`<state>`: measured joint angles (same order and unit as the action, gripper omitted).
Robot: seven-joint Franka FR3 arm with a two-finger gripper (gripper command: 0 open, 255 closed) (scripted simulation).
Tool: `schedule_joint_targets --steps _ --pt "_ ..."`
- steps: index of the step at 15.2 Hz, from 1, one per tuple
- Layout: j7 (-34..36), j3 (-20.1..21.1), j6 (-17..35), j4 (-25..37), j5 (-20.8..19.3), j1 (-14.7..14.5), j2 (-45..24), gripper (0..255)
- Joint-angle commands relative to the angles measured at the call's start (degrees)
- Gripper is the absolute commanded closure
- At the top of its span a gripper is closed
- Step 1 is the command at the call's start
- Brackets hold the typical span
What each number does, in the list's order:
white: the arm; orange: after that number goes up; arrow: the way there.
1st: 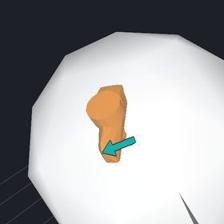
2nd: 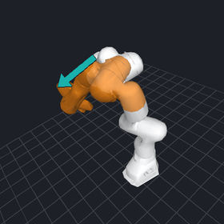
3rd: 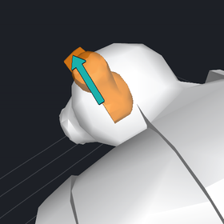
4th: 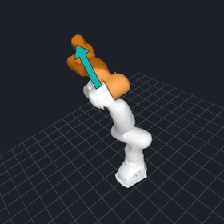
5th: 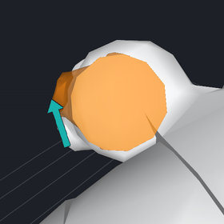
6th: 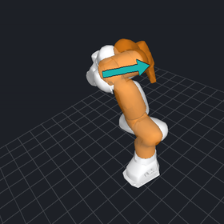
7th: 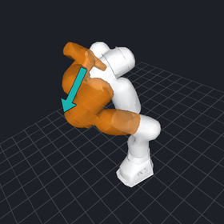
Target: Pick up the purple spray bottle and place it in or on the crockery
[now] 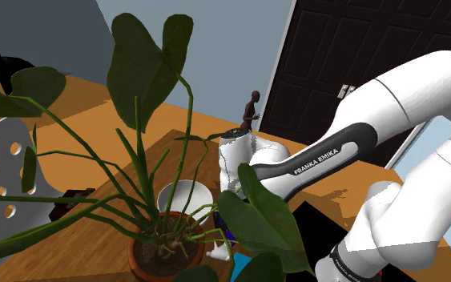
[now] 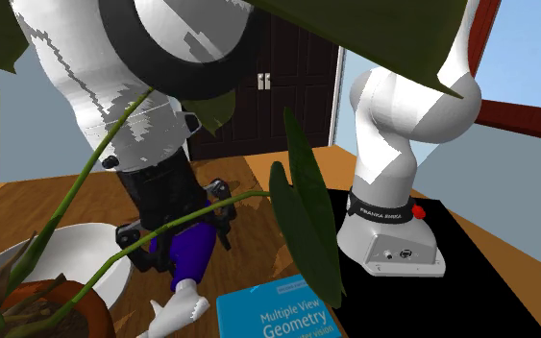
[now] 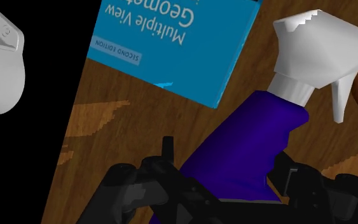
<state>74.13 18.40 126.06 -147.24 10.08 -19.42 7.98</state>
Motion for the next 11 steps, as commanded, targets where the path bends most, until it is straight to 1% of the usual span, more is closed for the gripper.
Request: schedule_joint_targets --steps 1,11 --pt "-0.15 -0.14 -1.95 0.41 0.27 -0.04 1.55 255" --pt "-0.37 -0.96 -10.88 3.7 0.78 -0.14 7.26 255"
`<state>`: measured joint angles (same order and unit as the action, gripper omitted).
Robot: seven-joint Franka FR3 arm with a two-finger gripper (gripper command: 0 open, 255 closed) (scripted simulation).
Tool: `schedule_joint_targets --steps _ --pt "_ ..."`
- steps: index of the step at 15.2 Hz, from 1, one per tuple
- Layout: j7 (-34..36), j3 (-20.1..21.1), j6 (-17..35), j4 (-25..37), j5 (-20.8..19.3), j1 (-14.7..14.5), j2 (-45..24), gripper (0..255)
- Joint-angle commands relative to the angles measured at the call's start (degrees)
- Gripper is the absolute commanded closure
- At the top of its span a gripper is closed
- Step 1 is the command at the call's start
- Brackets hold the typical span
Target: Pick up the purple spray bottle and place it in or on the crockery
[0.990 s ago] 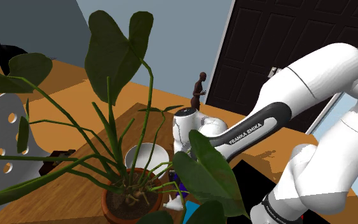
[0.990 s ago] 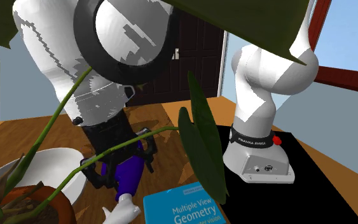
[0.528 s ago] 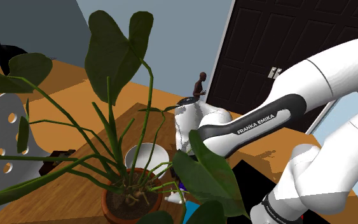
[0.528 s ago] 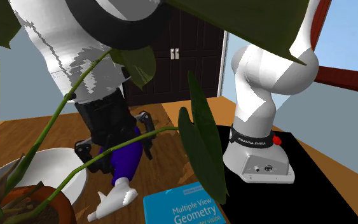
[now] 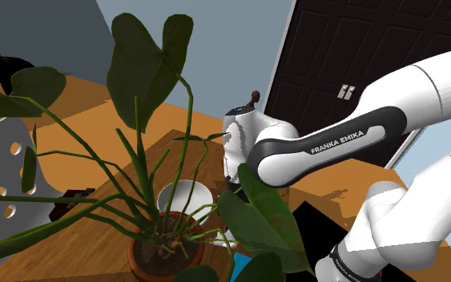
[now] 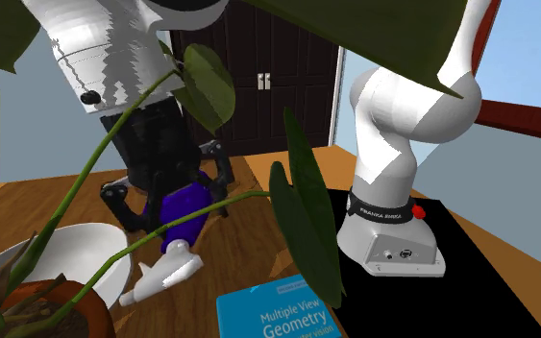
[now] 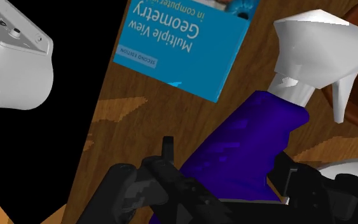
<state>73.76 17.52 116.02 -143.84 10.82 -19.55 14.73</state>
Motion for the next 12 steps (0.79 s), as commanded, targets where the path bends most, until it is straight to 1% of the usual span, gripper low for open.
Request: schedule_joint_targets --steps 1,5,12 --pt "0.0 -0.17 -1.72 0.7 0.06 -0.02 1.0 255" --pt "0.02 -0.51 -5.03 2.34 0.09 -0.02 2.68 255" --pt "0.99 -1.0 -5.54 18.27 -5.24 2.36 -13.16 255"
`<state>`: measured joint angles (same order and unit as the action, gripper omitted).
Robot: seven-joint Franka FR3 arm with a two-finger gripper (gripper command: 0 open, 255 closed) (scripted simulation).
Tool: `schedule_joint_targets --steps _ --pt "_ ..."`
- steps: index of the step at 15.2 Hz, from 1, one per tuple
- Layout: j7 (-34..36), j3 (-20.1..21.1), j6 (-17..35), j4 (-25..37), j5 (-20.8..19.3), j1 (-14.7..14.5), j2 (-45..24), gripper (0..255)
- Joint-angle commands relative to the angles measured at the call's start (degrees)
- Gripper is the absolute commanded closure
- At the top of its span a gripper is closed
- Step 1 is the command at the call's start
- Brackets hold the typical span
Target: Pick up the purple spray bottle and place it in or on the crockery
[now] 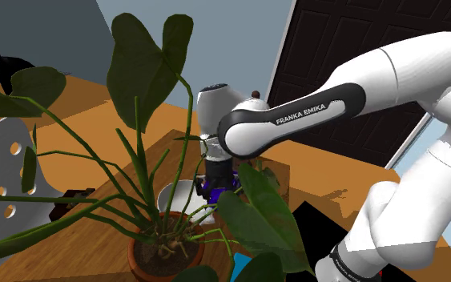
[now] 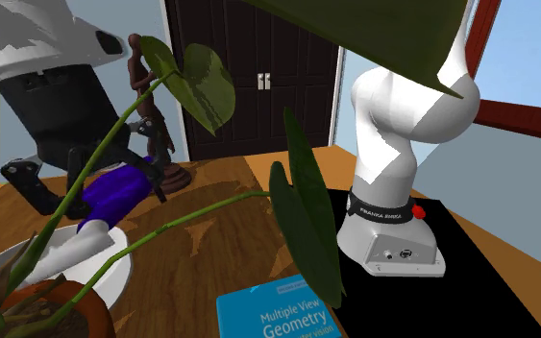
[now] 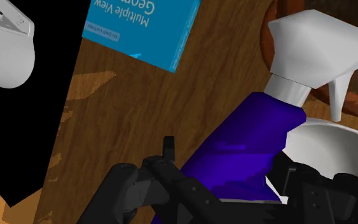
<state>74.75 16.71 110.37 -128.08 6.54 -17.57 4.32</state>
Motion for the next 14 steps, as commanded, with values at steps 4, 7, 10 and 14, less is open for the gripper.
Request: schedule_joint_targets --steps 4,7,10,14 --pt "0.69 -0.7 -1.85 12.96 -3.77 0.74 -11.54 255" --pt "1.1 -1.18 -4.1 21.65 -5.68 0.59 -18.22 255" --pt "1.2 -1.44 -3.53 23.59 -6.34 0.39 -20.81 255" --pt "1.27 -1.56 -0.85 22.18 -6.67 0.28 -22.11 255"
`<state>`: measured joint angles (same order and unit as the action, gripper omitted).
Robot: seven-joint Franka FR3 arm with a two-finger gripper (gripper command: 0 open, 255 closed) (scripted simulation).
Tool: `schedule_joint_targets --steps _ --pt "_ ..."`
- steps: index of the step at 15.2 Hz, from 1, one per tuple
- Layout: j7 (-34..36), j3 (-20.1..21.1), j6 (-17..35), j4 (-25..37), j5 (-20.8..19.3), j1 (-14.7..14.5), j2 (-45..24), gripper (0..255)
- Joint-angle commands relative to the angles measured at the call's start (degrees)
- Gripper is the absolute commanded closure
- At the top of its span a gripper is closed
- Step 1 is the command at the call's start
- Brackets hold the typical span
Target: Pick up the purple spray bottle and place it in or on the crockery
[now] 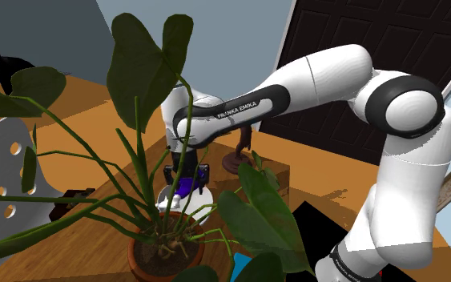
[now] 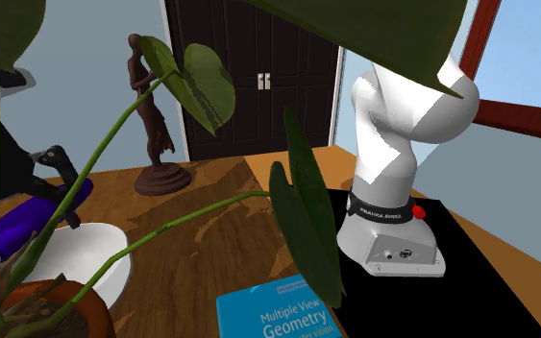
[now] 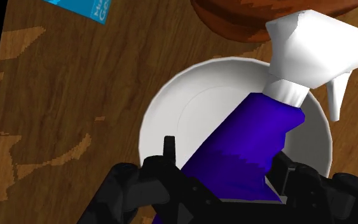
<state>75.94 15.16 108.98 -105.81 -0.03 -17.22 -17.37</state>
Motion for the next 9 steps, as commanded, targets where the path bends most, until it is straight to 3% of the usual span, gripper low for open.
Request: schedule_joint_targets --steps 1,9 --pt "0.1 -0.04 1.2 -0.41 -0.19 -0.1 -0.77 255" --pt "0.24 -0.25 4.54 -1.85 -0.68 -0.28 -2.72 255"
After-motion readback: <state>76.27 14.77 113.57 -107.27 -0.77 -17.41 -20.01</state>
